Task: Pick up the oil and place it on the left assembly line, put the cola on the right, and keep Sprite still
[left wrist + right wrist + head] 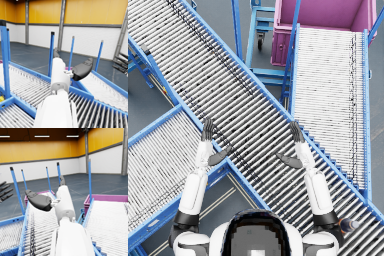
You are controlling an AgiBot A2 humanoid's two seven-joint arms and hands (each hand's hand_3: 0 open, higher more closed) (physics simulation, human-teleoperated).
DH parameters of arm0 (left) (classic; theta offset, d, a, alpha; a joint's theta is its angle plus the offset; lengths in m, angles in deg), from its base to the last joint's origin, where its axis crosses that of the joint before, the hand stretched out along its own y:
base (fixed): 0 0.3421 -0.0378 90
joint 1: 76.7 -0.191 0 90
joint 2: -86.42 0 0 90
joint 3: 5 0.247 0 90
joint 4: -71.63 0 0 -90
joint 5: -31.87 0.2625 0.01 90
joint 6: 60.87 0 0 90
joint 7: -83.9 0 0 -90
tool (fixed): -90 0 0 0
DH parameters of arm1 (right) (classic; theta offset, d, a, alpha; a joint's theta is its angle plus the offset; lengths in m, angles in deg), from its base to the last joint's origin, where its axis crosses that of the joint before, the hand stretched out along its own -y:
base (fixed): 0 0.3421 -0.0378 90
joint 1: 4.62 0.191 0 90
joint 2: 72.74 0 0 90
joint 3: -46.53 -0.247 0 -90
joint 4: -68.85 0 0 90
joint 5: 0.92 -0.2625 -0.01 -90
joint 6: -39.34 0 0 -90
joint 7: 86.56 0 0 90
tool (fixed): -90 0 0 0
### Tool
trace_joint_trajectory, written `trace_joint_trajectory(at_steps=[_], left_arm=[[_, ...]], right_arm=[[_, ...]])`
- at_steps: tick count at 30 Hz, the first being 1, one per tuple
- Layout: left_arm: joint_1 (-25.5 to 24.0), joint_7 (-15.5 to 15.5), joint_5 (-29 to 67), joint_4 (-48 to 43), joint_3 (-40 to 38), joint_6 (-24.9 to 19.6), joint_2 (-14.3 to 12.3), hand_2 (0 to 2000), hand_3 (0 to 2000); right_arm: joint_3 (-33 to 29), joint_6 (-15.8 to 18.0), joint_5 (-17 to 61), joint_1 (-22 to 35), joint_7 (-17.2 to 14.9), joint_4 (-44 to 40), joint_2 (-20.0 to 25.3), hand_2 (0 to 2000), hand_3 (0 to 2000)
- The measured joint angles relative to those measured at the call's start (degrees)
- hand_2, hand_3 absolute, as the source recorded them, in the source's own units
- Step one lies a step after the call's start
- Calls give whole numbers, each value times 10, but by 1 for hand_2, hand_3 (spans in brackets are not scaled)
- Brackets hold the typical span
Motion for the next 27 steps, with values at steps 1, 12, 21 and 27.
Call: trace_joint_trajectory(at_steps=[1,12,21,27], left_arm=[[0,0,0,0,0,0,0,0,0],[0,0,0,0,0,0,0,0,0],[0,0,0,0,0,0,0,0,0],[0,0,0,0,0,0,0,0,0]], right_arm=[[0,0,0,0,0,0,0,0,0],[0,0,0,0,0,0,0,0,0],[0,0,0,0,0,0,0,0,0],[0,0,0,0,0,0,0,0,0]])
